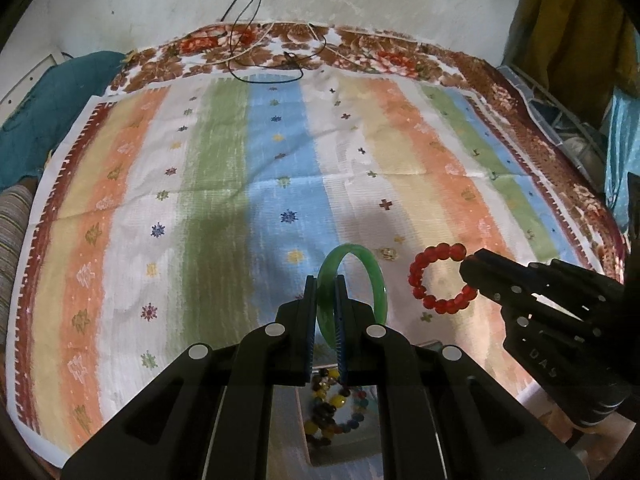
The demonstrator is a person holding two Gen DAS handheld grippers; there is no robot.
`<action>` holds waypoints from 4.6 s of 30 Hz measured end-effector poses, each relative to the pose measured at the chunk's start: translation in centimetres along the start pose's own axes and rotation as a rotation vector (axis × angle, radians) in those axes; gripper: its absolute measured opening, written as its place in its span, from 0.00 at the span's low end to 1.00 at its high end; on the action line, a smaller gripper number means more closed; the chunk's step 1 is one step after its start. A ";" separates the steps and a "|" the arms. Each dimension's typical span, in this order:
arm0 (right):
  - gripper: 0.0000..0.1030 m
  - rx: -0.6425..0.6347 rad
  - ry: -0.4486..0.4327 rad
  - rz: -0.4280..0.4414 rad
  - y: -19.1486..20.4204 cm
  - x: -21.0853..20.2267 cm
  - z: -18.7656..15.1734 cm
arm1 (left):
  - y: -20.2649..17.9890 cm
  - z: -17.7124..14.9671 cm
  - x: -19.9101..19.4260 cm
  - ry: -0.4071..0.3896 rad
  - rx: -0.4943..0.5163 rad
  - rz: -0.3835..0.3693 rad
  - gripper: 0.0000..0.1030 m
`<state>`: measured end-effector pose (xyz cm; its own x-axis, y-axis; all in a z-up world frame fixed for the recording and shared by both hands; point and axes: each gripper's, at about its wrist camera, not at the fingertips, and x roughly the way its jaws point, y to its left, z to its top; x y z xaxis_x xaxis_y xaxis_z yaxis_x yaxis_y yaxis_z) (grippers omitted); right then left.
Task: Organize jewelry
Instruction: 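Lift the bangle with the left tool while the right tool carries the red bracelet over the tin, then open both tools above the tin to drop the bangle and bracelet, then move both tools toward the small clear ring and gold charm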
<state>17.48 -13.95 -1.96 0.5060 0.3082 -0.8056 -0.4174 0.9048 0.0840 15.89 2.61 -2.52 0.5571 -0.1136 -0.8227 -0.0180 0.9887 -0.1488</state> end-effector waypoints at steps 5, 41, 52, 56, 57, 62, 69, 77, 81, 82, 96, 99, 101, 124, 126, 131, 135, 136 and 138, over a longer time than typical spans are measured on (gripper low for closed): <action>0.14 -0.011 -0.020 0.005 0.2 -1.1 -0.6 | -0.1 -0.7 -1.1 -0.016 -0.007 -0.014 0.08; 0.14 -0.073 -0.025 0.049 2.9 -4.7 -6.1 | -1.2 -5.9 -3.3 -0.012 0.025 -0.006 0.00; 0.39 -0.015 -0.004 0.057 1.6 -4.1 -5.8 | -0.2 -5.5 -2.8 0.005 -0.013 -0.001 0.01; 0.41 0.016 0.006 0.048 0.6 -3.7 -5.1 | -0.2 -5.4 -2.4 0.019 -0.019 0.007 0.06; 0.44 0.024 0.009 0.049 0.2 -3.6 -5.0 | -0.1 -5.2 -2.2 0.026 -0.023 0.006 0.09; 0.50 0.036 0.028 0.034 -1.0 -2.6 -3.9 | 0.0 -4.2 -0.9 0.055 -0.035 -0.005 0.29; 0.52 0.028 0.078 0.031 -1.8 -0.7 -2.7 | -0.3 -2.8 1.3 0.095 -0.001 0.000 0.43; 0.52 0.006 0.112 -0.022 -2.3 1.8 -1.4 | 0.4 -1.4 3.8 0.145 -0.033 -0.013 0.45; 0.52 0.016 0.139 -0.026 -3.1 3.2 -0.9 | 0.3 -1.0 5.0 0.167 -0.030 -0.013 0.46; 0.52 0.013 0.144 -0.032 -3.1 3.5 -0.8 | 0.3 -0.9 5.2 0.169 -0.025 -0.014 0.46; 0.52 0.055 0.205 -0.031 -4.3 7.3 0.2 | -0.6 0.1 8.6 0.222 0.024 0.001 0.46; 0.52 0.063 0.211 -0.024 -4.4 8.0 0.4 | -0.6 0.3 9.0 0.229 0.031 0.000 0.46; 0.52 0.067 0.217 -0.018 -4.4 8.4 0.5 | -0.7 0.4 9.3 0.233 0.035 -0.001 0.46; 0.47 0.103 0.272 -0.014 -5.2 13.6 1.8 | -1.6 1.3 14.8 0.323 0.130 -0.007 0.46; 0.47 0.104 0.279 -0.021 -5.4 14.1 1.9 | -1.7 1.4 15.3 0.330 0.140 -0.002 0.46; 0.45 0.090 0.295 -0.028 -5.1 15.1 1.9 | -1.7 1.6 16.4 0.348 0.146 0.005 0.46; 0.43 0.081 0.299 -0.033 -4.9 15.7 2.1 | -1.6 1.8 17.1 0.358 0.150 0.007 0.46; 0.42 0.081 0.300 -0.034 -4.9 15.8 2.1 | -1.6 1.8 17.2 0.360 0.149 0.006 0.46; 0.40 0.082 0.306 -0.037 -4.9 16.2 2.1 | -1.6 1.8 17.4 0.363 0.147 0.006 0.45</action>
<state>29.34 -12.80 -14.17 0.2639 0.1837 -0.9469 -0.3345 0.9382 0.0888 27.13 -0.80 -15.56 0.2265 -0.1091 -0.9679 0.1133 0.9899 -0.0850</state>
